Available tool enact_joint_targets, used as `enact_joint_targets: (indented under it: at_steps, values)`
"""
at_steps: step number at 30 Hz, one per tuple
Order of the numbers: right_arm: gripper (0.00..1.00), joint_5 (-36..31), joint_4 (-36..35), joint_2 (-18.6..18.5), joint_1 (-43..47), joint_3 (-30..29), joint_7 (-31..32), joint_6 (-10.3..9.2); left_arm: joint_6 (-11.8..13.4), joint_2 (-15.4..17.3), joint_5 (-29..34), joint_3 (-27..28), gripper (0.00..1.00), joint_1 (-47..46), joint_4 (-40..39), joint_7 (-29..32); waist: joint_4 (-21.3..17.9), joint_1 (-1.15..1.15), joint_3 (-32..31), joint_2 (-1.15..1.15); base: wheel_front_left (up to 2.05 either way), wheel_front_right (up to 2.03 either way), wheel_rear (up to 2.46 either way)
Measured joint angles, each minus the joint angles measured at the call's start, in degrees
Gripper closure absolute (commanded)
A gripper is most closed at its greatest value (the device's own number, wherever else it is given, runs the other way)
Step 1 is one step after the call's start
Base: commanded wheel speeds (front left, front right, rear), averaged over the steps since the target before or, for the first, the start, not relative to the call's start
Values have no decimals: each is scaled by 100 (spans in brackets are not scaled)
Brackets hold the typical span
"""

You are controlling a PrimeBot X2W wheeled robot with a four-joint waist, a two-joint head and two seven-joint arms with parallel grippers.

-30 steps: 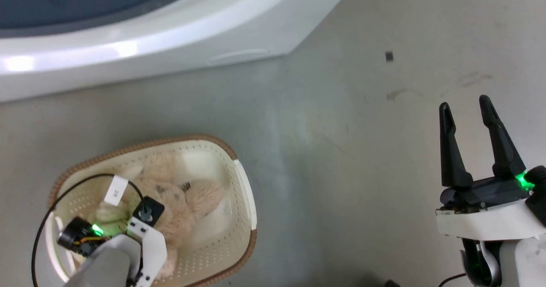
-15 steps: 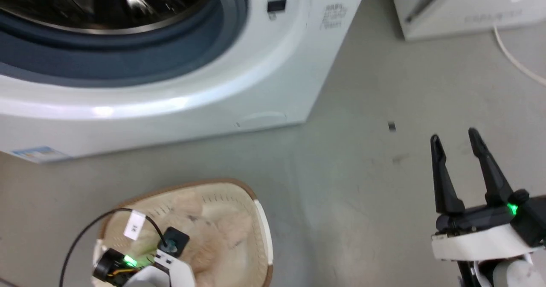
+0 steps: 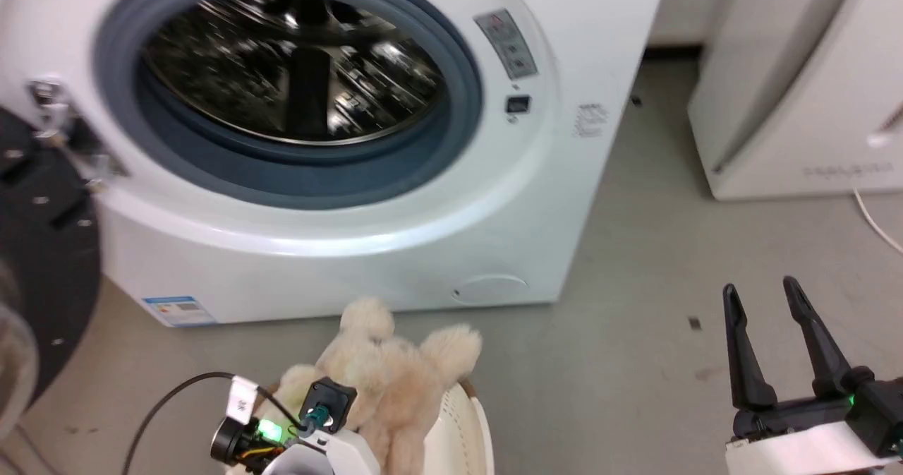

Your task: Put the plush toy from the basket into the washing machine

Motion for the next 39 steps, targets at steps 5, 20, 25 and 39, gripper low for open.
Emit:
enact_joint_targets:
  at_steps: [5, 20, 25, 39]
  values:
    - [0, -4, -12, 0, 120, -16, 0, 0, 183, 151, -91, 255, 100, 398, -1306, -1, 215, 0, -254, 0, 0, 0, 0]
    - [0, -12, -359, 0, 30, 92, 0, 0, 654, 657, -575, 1429, 100, -13, -4157, 156, 22, 0, 294, 0, 0, 0, 0]
    - [0, 8, -701, 1, -281, 97, 0, 0, 688, 910, -761, 1801, 100, -889, -4444, 575, -157, 1, 825, 0, 0, 0, 0]
    - [0, 254, -1104, 1, -1009, 229, -1, 0, 506, 1871, -628, 2182, 100, -4139, -3108, 1251, -742, 2, 2673, 0, 0, 0, 0]
